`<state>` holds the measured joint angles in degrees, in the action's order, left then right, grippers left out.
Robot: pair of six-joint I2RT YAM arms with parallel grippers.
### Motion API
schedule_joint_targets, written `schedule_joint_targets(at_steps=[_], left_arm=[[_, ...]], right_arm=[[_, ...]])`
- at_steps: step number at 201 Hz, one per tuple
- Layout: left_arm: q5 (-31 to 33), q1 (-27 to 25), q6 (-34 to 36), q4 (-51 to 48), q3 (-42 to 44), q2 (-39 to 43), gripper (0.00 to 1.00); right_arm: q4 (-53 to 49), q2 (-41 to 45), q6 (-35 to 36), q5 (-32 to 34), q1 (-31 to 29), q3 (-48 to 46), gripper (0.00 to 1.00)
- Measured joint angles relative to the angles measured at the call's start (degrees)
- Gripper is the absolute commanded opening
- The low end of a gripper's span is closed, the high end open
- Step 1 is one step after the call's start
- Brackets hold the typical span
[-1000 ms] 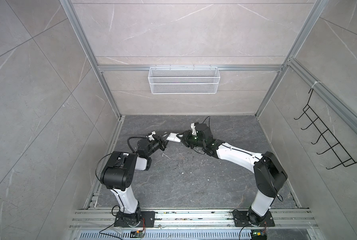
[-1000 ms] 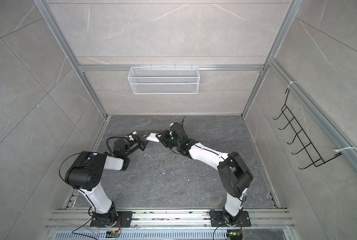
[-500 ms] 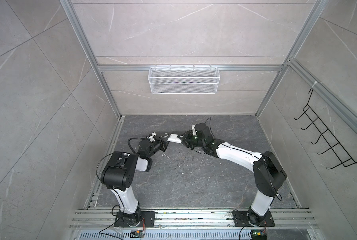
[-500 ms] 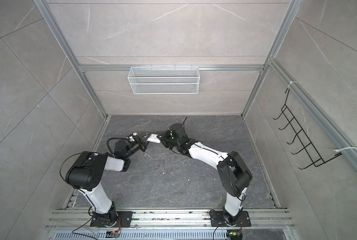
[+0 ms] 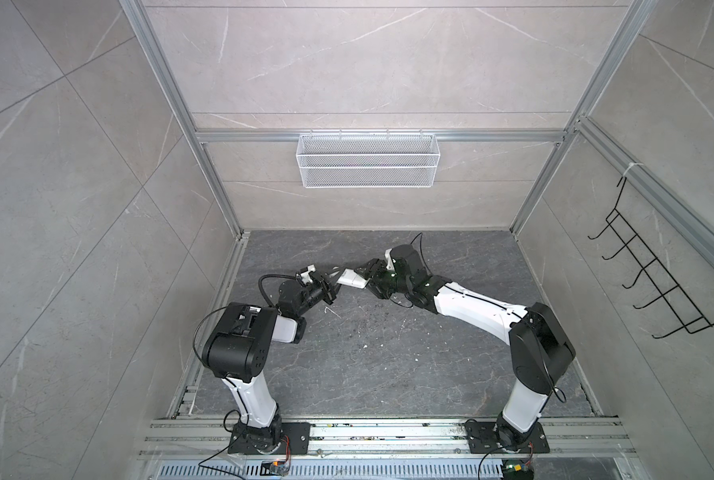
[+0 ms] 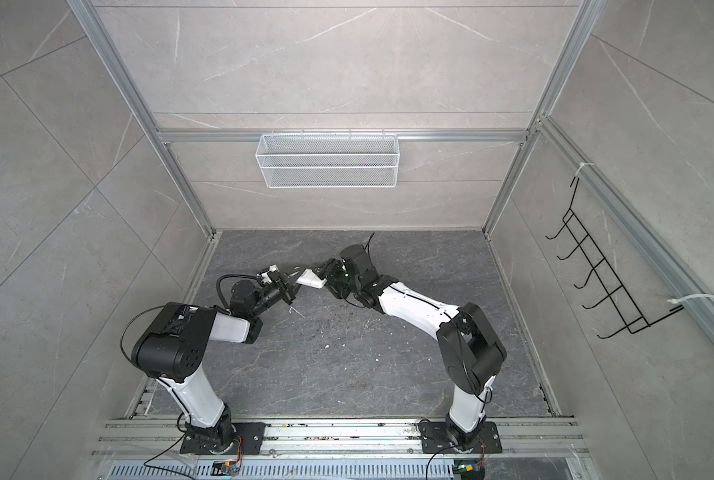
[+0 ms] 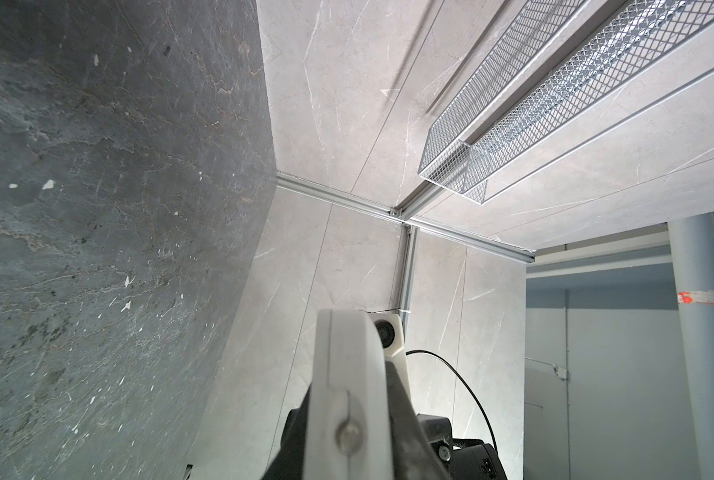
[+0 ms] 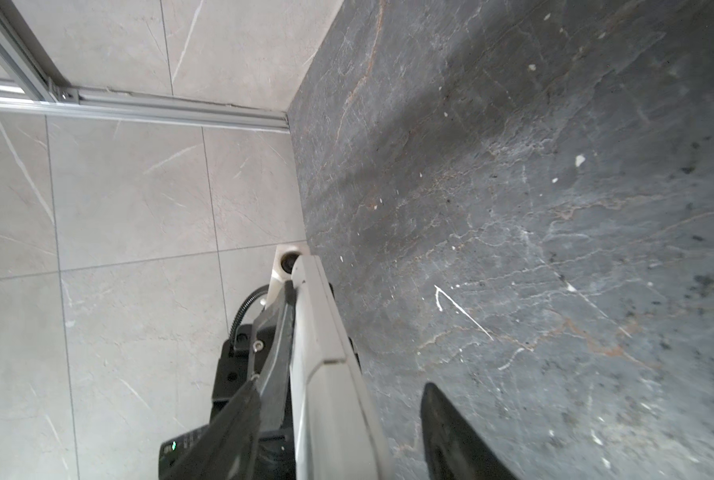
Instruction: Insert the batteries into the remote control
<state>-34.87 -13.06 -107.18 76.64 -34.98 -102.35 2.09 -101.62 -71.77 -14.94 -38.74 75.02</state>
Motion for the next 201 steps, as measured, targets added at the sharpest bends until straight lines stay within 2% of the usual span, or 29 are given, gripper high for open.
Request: schedule_joint_targets(at_steps=[46, 81, 108, 157, 201], left_arm=[[-1.3, 0.7, 1.4, 0.2, -1.2, -1.4, 0.0], [-1.8, 0.9, 3.1, 0.0, -1.9, -3.3, 0.0], [-2.7, 0.9, 4.9, -0.1, -3.0, -3.4, 0.0], [-3.3, 0.9, 5.8, 0.1, -4.9, -3.9, 0.0], [-4.5, 0.8, 7.9, -0.8, -4.9, -4.0, 0.0]], right_arm=[[-9.8, 7.9, 7.7, 2.2, 1.2, 0.0, 0.63], [-21.0, 11.2, 15.0, 7.9, 1.3, 2.2, 0.62], [-28.4, 10.6, 18.4, 11.6, 1.2, 4.2, 0.59], [-33.7, 6.7, 20.4, 13.3, 0.2, 4.9, 0.54], [-40.5, -0.5, 21.9, 16.4, -2.1, 13.7, 0.53]])
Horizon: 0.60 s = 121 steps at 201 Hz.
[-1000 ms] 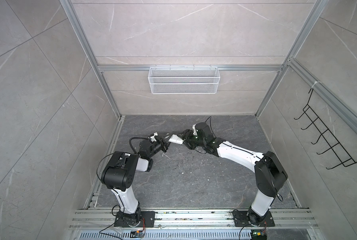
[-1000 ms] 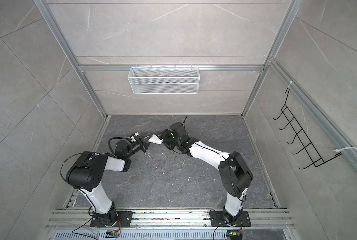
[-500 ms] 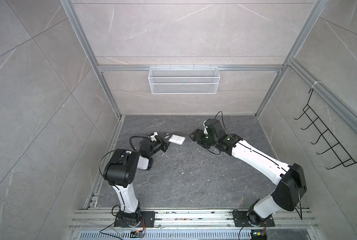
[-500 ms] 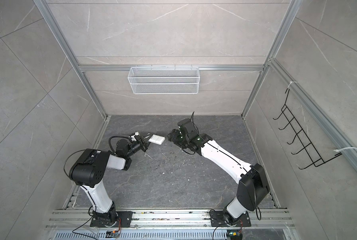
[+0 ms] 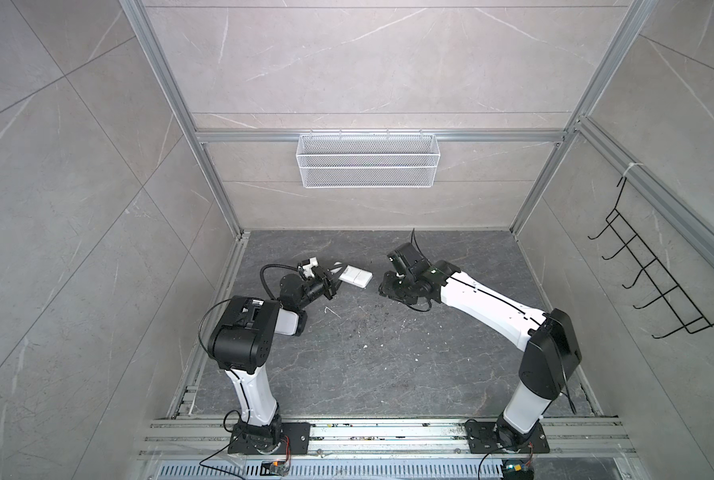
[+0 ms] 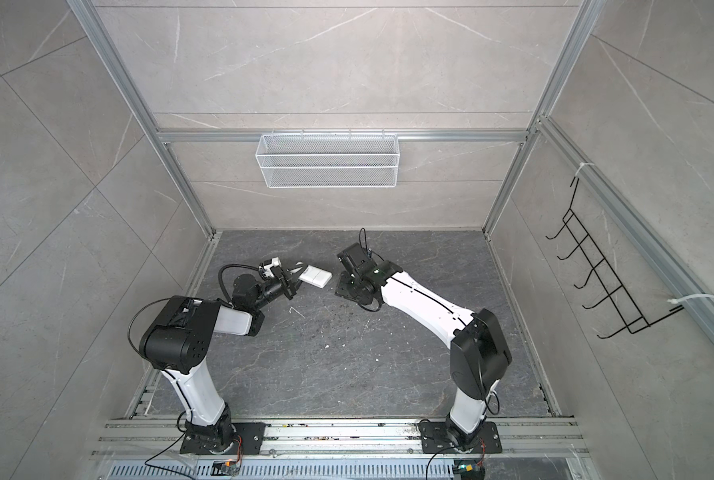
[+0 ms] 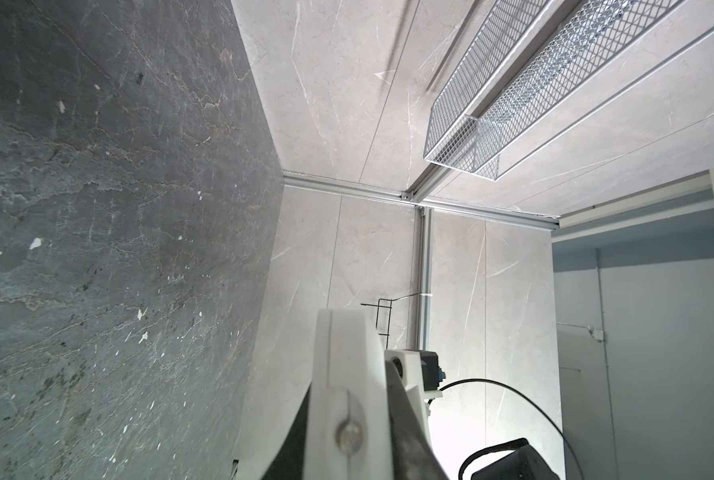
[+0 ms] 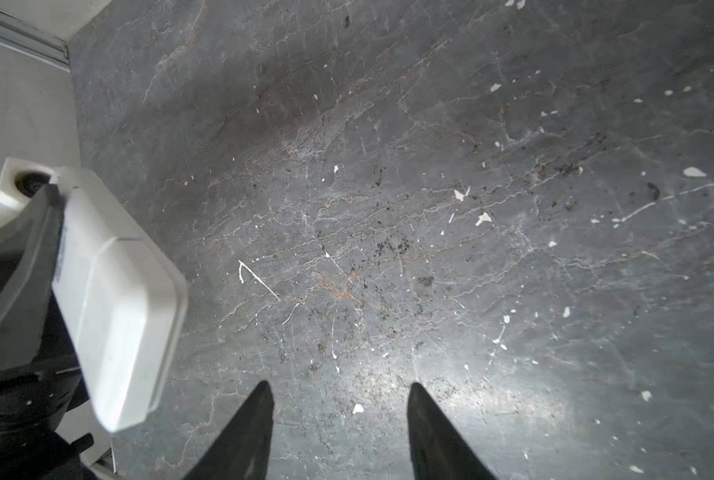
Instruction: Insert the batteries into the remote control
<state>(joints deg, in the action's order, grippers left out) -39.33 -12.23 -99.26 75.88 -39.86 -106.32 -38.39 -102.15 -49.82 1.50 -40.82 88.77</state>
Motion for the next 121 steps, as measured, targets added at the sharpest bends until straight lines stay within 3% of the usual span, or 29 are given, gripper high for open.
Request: schedule_joint_targets(at_steps=[121], left_arm=[[0.7, -1.1, 3.5, -3.9, 0.0, 0.0, 0.0]], right_arm=[[-7.5, -8.2, 0.6, 1.6, -1.3, 12.0, 0.52]])
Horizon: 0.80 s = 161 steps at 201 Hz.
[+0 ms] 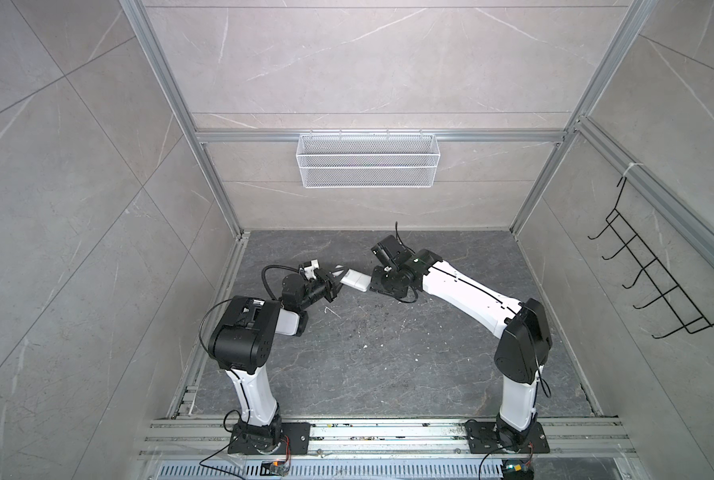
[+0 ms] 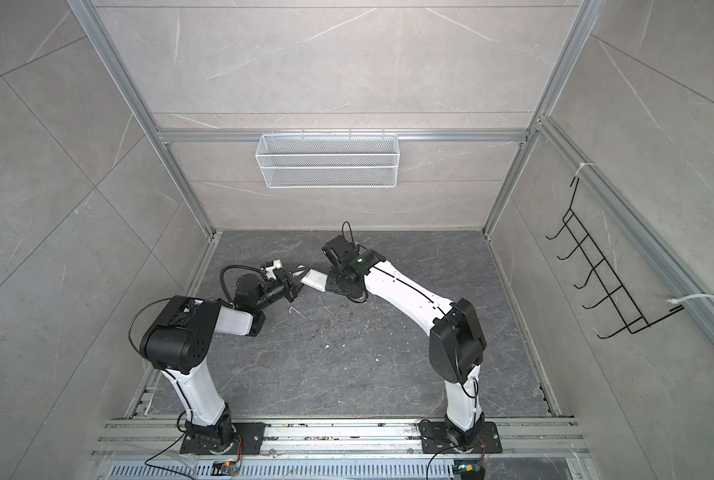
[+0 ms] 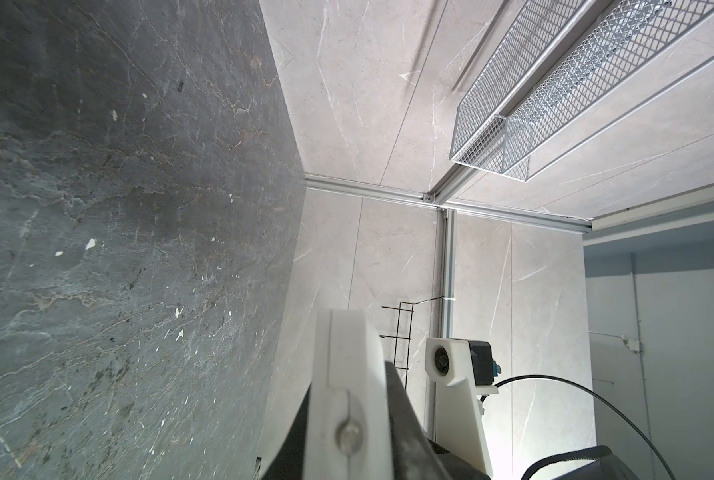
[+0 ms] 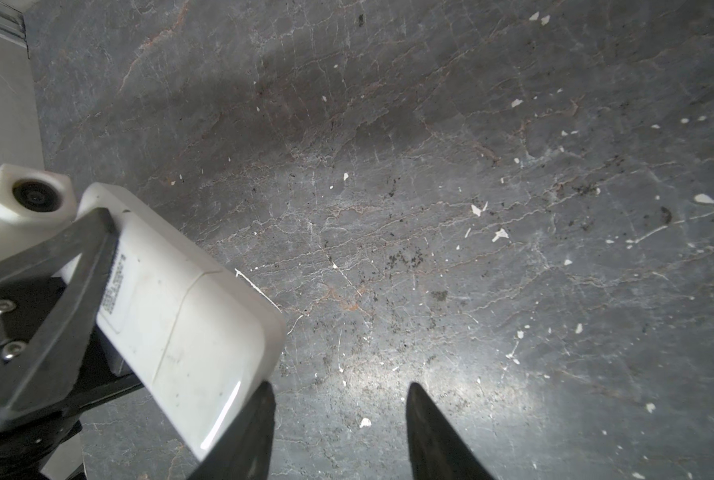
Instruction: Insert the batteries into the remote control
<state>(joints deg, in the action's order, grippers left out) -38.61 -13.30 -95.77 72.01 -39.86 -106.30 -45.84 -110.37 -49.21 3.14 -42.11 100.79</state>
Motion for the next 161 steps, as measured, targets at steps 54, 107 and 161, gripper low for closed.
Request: schedule_joint_targets(at_steps=[54, 107, 161], left_arm=[[1.0, -0.7, -2.7, 1.2, -0.2, 0.0, 0.0], [1.0, -1.2, -8.5, 4.5, -1.9, 0.0, 0.0], [2.2, -1.2, -12.0, 4.7, -1.9, -0.2, 0.0]], right_arm=[[-0.6, 0.2, 0.4, 0.4, -0.1, -0.3, 0.52], [7.4, 12.7, 0.7, -0.9, 0.3, -15.5, 0.53], [31.5, 22.6, -8.2, -9.0, 2.3, -28.4, 0.64]])
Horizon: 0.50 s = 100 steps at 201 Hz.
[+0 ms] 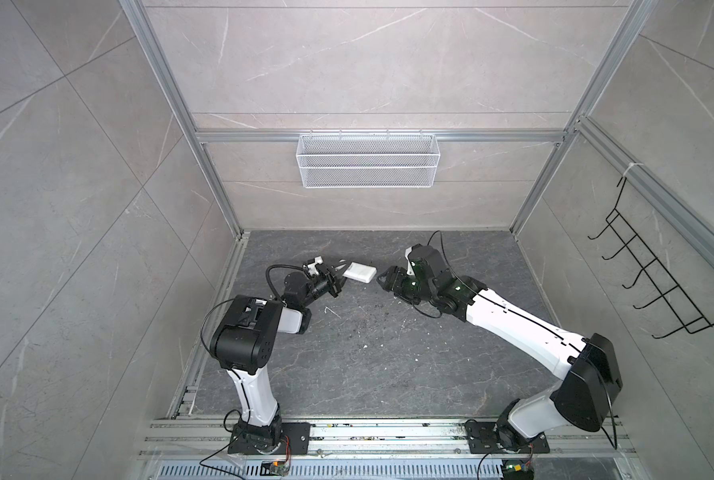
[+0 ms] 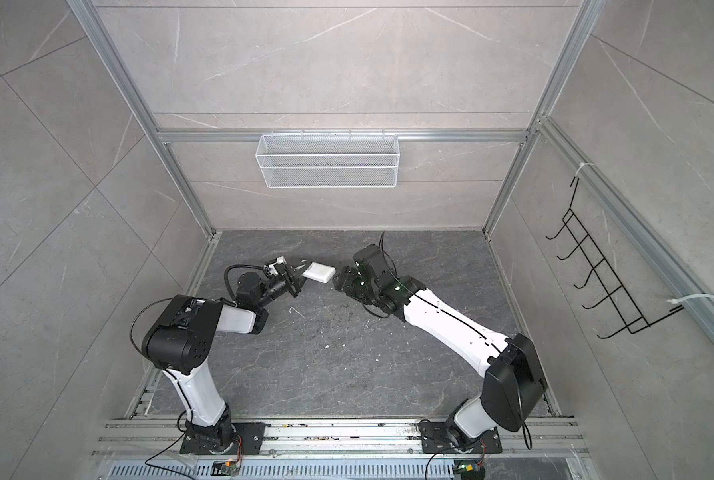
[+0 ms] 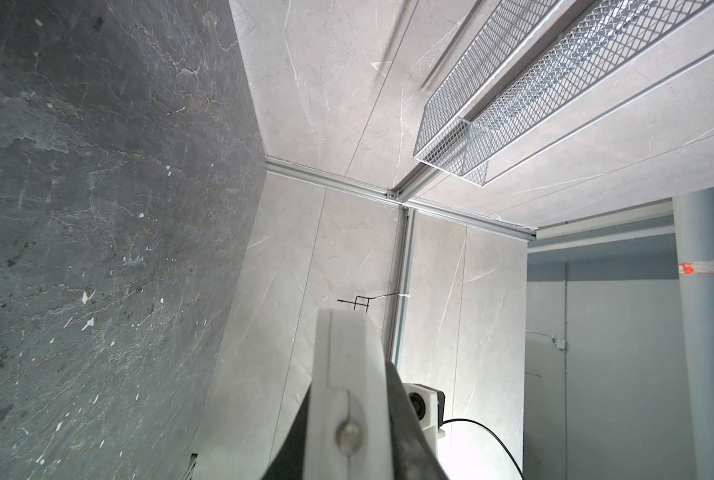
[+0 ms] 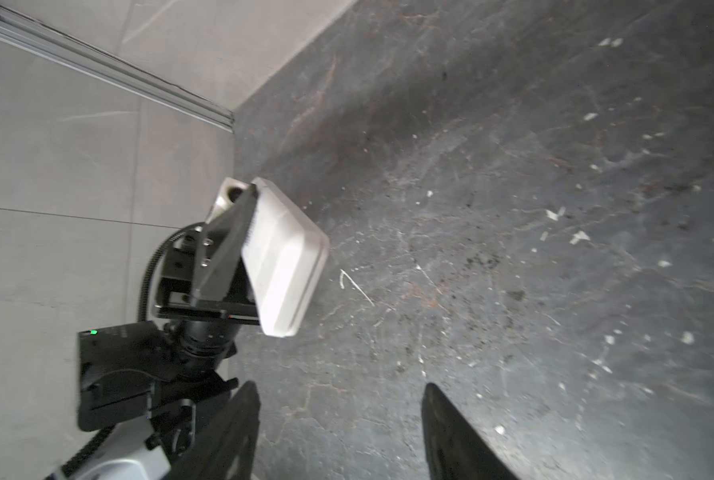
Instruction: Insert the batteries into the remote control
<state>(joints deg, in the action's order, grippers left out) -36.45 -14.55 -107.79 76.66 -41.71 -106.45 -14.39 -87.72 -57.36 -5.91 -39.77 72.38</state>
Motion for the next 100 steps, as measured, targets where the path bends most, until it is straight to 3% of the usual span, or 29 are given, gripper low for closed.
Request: schedule_joint_targets(at_steps=[51, 100], left_arm=[[0.4, -0.4, -1.3, 0.1, 0.0, 0.0, 0.0], [0.4, -0.5, -1.9, 0.2, 0.1, 0.0, 0.0]], right_arm=[[15.8, -6.6, -11.3, -4.2, 0.3, -0.9, 0.51], [20.5, -9.1, -16.6, -5.1, 0.3, -1.0, 0.43]])
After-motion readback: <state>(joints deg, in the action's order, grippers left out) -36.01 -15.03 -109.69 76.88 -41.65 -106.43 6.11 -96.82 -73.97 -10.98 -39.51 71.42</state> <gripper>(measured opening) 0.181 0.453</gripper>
